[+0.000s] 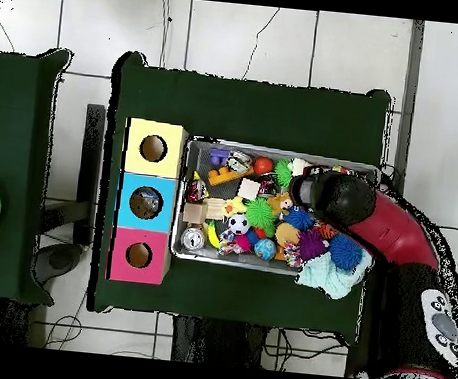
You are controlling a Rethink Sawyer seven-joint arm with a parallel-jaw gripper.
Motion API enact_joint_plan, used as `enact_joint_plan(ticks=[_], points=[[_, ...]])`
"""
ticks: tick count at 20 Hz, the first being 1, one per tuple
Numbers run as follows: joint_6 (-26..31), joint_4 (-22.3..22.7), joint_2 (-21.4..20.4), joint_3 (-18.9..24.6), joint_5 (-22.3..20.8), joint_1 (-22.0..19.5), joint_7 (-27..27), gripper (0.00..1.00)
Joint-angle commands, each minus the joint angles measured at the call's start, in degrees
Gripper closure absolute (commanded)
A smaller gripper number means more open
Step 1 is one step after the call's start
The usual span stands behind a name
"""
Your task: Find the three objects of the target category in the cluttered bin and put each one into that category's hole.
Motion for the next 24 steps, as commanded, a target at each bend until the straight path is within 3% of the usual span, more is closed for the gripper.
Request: enact_joint_plan(ticks=[1, 4, 8, 15, 24], points=[[9.22, -1.39, 3.88, -11.67, 5.86, 8.04, 25.13, 0.0], [6.32, -2.48, 2.65, -12.73, -3.74, 9.94, 9.81, 0.0], [2.74, -1.99, 3.64, -13.93, -2.51, 10.92, 9.84, 0.0], [4.64, -3.03, 4.46, -12.7, 0.95, 9.73, 8.74, 0.0], [3.1, -2.33, 4.48, -11.95, 2.13, 9.3, 8.17, 0.0]])
